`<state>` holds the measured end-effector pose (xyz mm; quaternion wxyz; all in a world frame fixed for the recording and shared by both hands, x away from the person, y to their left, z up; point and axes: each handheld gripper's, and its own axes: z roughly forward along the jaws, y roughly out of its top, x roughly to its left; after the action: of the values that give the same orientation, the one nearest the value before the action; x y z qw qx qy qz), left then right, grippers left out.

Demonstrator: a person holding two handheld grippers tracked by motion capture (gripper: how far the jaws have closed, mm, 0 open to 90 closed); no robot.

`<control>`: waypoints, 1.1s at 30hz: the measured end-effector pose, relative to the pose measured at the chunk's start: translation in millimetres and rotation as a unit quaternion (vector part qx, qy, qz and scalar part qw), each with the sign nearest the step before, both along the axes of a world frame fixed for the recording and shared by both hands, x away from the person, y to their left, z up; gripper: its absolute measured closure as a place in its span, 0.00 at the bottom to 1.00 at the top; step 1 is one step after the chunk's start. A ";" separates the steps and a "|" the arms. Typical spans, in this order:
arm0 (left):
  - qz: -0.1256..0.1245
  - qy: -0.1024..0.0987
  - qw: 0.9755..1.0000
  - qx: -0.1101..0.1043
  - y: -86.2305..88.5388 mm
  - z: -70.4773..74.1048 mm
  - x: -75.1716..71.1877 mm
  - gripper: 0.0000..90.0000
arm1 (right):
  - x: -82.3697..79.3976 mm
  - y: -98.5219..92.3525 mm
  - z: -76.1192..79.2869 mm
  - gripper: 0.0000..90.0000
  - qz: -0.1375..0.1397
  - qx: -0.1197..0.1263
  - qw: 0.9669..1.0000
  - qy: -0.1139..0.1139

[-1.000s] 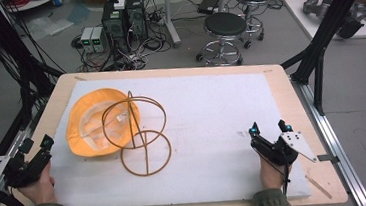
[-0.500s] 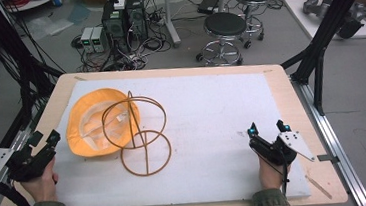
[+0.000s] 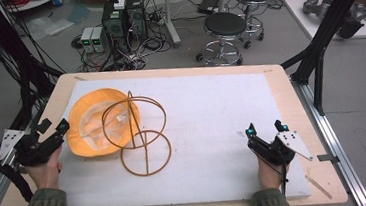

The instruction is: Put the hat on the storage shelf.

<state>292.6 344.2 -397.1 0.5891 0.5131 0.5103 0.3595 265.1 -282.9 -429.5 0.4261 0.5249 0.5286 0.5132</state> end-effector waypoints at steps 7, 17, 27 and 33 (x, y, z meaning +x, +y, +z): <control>-0.008 0.019 1.000 0.018 -2.7 9.1 15.4 0.34 | 0.1 0.1 0.0 0.12 0.001 0.001 1.000 0.000; -0.028 0.043 0.999 0.019 -12.0 20.0 32.3 0.35 | 0.8 0.3 -0.3 0.12 0.006 0.003 1.000 0.000; -0.052 0.093 0.992 0.067 -19.3 22.5 54.7 0.35 | 1.9 0.2 -0.5 0.12 0.008 0.000 1.000 -0.001; -0.068 0.132 0.985 0.083 -24.3 20.0 71.4 0.35 | 2.5 1.3 -0.7 0.12 0.011 -0.001 1.000 0.000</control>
<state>364.0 319.9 -377.2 0.4951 0.6369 0.5158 0.2883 267.6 -281.6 -430.2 0.4206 0.5186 0.5349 0.5178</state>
